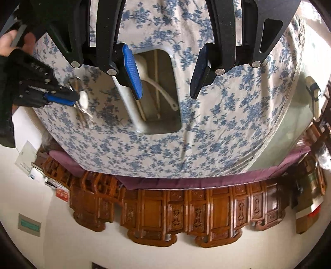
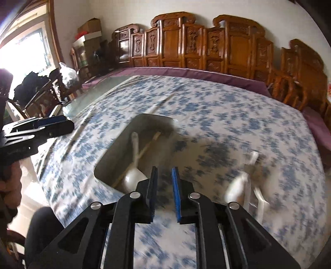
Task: Organize utensils
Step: 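Lower the white ceramic spoon into the tray and open the right gripper, then reach the right gripper to the utensil pile and grasp a steel fork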
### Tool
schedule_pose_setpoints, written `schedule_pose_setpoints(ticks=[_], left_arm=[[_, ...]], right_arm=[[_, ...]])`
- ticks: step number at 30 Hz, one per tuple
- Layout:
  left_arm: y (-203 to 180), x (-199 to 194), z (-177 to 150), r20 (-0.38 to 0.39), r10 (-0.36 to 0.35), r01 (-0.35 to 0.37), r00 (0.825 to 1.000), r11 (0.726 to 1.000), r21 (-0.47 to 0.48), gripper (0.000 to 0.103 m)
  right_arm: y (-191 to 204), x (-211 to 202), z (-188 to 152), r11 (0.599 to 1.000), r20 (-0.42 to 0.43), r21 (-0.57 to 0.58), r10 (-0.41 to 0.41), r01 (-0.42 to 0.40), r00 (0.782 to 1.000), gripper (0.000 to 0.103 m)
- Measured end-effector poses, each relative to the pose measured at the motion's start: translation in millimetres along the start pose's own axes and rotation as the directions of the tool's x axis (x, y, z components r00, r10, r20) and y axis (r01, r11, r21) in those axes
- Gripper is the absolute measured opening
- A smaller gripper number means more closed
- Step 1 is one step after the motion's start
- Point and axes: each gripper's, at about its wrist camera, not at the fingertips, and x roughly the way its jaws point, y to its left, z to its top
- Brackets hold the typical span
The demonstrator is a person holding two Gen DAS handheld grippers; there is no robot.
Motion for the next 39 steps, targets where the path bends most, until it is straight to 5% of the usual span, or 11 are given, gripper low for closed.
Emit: schedule_pose_setpoints(ticks=[7, 19, 27, 39], left_arm=[[-36, -12, 4, 0.016, -0.036, 0.035, 0.999, 0.997, 0.064, 0.046], [-97, -26, 10, -0.025, -0.121, 0.123, 0.992, 0.988, 0.096, 0.046], [-132, 4, 5, -0.073, -0.145, 0.153, 0.987, 0.98, 0.129, 0.046], [-161, 88, 10, -0.166, -0.143, 0.168, 0.976, 0.975, 0.148, 0.046]], right_arm=[[-49, -47, -25, 0.995, -0.008, 0.017, -0.103, 0.103, 0.995, 0.027], [-104, -92, -55, 0.985, -0.004, 0.092, -0.148, 0.148, 0.989, 0.027], [-127, -59, -64, 0.989, -0.066, 0.094, -0.112, 0.118, 0.991, 0.027], [-170, 44, -46, 0.993, -0.151, 0.114, -0.015, 0.033, 0.988, 0.027]])
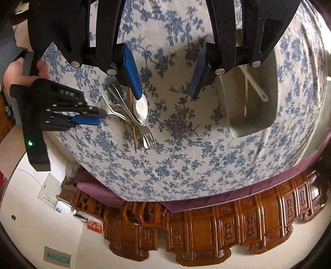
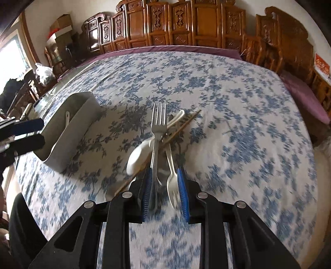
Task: Organize utensils
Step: 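Reach the right gripper to the utensil pile and grasp a steel fork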
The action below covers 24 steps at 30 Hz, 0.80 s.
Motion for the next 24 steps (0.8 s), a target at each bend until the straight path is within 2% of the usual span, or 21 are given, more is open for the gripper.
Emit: schedule_pose_setpoints(ticks=[5, 7, 9, 17, 19, 24], left_arm=[[4, 23, 3, -0.026, -0.009, 0.009, 1.0, 1.0, -0.014, 0.046], [6, 28, 2, -0.039, -0.015, 0.014, 0.999, 1.0, -0.024, 0.046], [7, 32, -1, -0.044, -0.018, 0.016, 0.999, 1.0, -0.026, 0.046], [10, 33, -4, -0.055, -0.032, 0.03, 0.998, 0.999, -0.043, 0.046], [8, 32, -5, -0.054, -0.035, 0.033, 0.998, 0.999, -0.037, 0.046], [2, 37, -2, -0.06, -0.041, 0.039, 0.997, 0.999, -0.027, 0.046]], right_arm=[[3, 29, 10, 0.999, -0.031, 0.003, 0.046, -0.046, 0.998, 0.027], [5, 37, 11, 0.999, -0.047, -0.002, 0.053, -0.053, 0.998, 0.021], [8, 44, 11, 0.998, -0.062, 0.003, 0.056, -0.056, 0.996, 0.02], [9, 58, 9, 1.0, -0.12, 0.006, 0.001, 0.0, 0.993, 0.02], [9, 58, 8, 1.0, -0.114, 0.007, 0.004, -0.003, 0.993, 0.012], [12, 48, 7, 1.0, -0.087, -0.002, 0.01, -0.01, 0.996, 0.01]])
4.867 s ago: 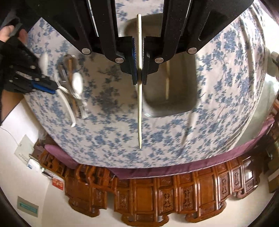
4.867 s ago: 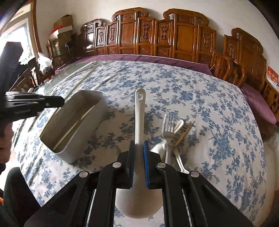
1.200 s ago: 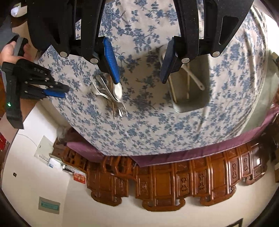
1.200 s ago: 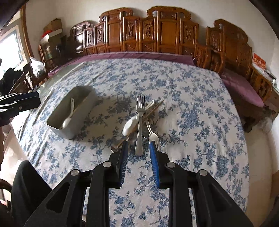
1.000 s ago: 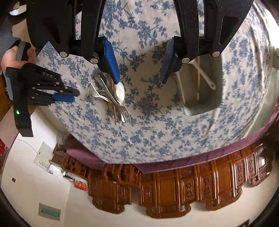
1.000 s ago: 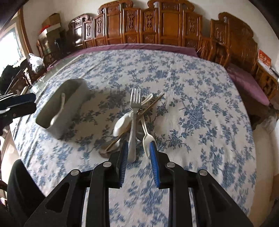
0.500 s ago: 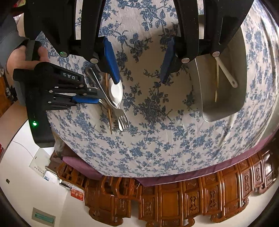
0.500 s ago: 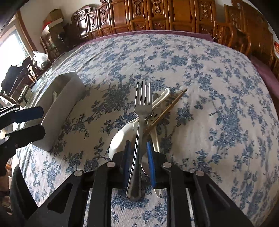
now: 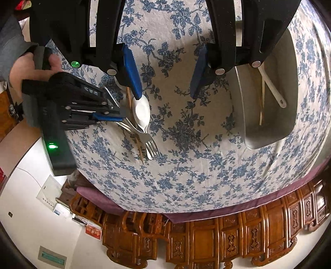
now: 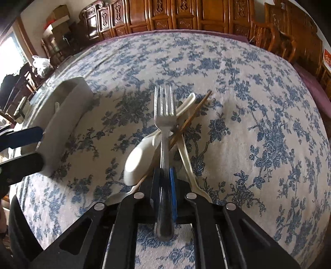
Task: Organize utensils
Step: 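Reach the right gripper to the utensil pile and grasp a steel fork, then grasp a white plastic spoon with the left gripper while the right lifts the fork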
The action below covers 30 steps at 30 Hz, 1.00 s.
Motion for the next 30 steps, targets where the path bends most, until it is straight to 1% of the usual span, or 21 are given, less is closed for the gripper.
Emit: schedule_pose_setpoints(ticks=[3, 7, 10, 14, 17, 21, 23, 26, 30], left_arm=[[-5, 9, 6, -0.01, 0.0, 0.001, 1.0, 1.0, 0.01, 0.046], [-12, 26, 17, -0.028, -0.012, 0.013, 1.0, 1.0, 0.012, 0.046], [-18, 45, 25, -0.052, -0.019, 0.019, 0.998, 1.0, 0.012, 0.046], [-25, 73, 36, -0.095, -0.029, 0.03, 0.995, 1.0, -0.001, 0.046], [-30, 92, 46, -0.118, -0.029, 0.029, 0.993, 1.0, -0.002, 0.045], [-31, 111, 56, -0.144, -0.041, 0.038, 0.989, 0.999, -0.024, 0.035], [-29, 116, 58, -0.154, -0.04, 0.035, 0.987, 0.999, -0.03, 0.026], [-28, 125, 59, -0.177, -0.041, 0.037, 0.983, 0.999, -0.03, 0.023], [-28, 129, 63, -0.18, -0.04, 0.034, 0.983, 0.999, -0.034, 0.022]], right_arm=[[-3, -20, -1, 1.0, 0.045, 0.003, 0.006, -0.006, 0.999, 0.01], [-18, -39, -3, 1.0, 0.075, 0.021, 0.002, -0.003, 0.997, 0.01], [-35, -52, -10, 0.999, 0.092, 0.028, -0.025, 0.022, 0.995, 0.01], [-57, -56, -20, 0.997, 0.09, 0.033, -0.069, 0.066, 0.994, 0.01], [-79, -45, -32, 0.995, 0.054, 0.048, -0.094, 0.092, 0.994, 0.01], [-94, -30, -47, 0.993, 0.016, 0.05, -0.107, 0.106, 0.994, 0.01], [-97, -31, -51, 0.994, 0.028, 0.056, -0.093, 0.091, 0.995, 0.01], [-98, -31, -51, 0.995, 0.032, 0.05, -0.093, 0.091, 0.995, 0.01], [-97, -29, -49, 0.994, 0.025, 0.036, -0.102, 0.101, 0.995, 0.011]])
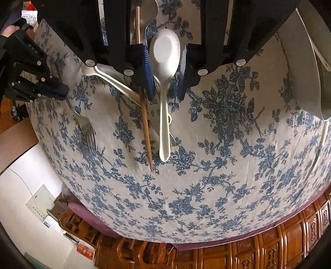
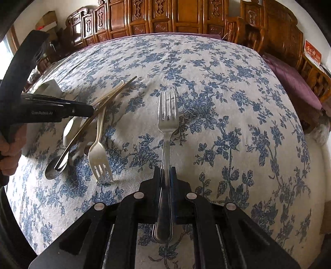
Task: Organize utensils
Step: 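Grasp a white plastic spoon with the left gripper while the right lifts the fork, then carry the white spoon into the grey tray and open the left gripper while the right holds the fork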
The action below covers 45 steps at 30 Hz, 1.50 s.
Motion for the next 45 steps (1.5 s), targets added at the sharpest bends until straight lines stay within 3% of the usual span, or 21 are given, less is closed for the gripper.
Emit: schedule_pose_setpoints(ticks=[3, 5, 8, 11, 20, 21, 23, 28, 45], left_arm=[[-1, 1, 2, 0.004, 0.002, -0.003, 1.0, 1.0, 0.009, 0.02], [0, 1, 3, 0.0, -0.012, 0.012, 1.0, 1.0, 0.009, 0.006], [-1, 1, 4, -0.001, 0.021, -0.021, 1.0, 0.999, 0.029, 0.006], [2, -6, 1, 0.014, 0.02, -0.02, 1.0, 1.0, 0.024, 0.006], [6, -61, -10, 0.119, -0.009, 0.007, 0.993, 1.0, 0.02, 0.006], [6, -66, -11, 0.125, -0.012, 0.01, 0.992, 1.0, 0.02, 0.006], [5, -79, -13, 0.144, -0.018, 0.016, 0.989, 1.0, 0.021, 0.006], [2, -105, -21, 0.173, -0.024, 0.02, 0.985, 0.999, 0.027, 0.006], [-14, -187, -49, 0.274, 0.005, -0.021, 0.962, 0.998, 0.053, 0.006]], right_arm=[[1, 3, 6, 1.0, -0.006, -0.006, -0.013, 0.013, 1.0, 0.011], [2, 6, 10, 1.0, -0.01, -0.017, -0.025, 0.024, 1.0, 0.011], [4, 11, 18, 0.999, -0.018, -0.022, -0.042, 0.042, 0.999, 0.014], [4, 15, 26, 0.999, -0.019, -0.015, -0.036, 0.036, 0.999, 0.025], [5, 21, 34, 0.998, -0.037, -0.001, -0.059, 0.059, 0.998, 0.025], [5, 20, 34, 0.998, -0.041, 0.001, -0.064, 0.064, 0.997, 0.024], [6, 19, 33, 0.997, -0.044, 0.002, -0.081, 0.081, 0.996, 0.01], [0, 15, 27, 0.995, -0.063, 0.043, -0.082, 0.085, 0.995, 0.008], [38, -89, 26, 0.998, 0.101, 0.002, -0.061, 0.061, 0.993, 0.008]])
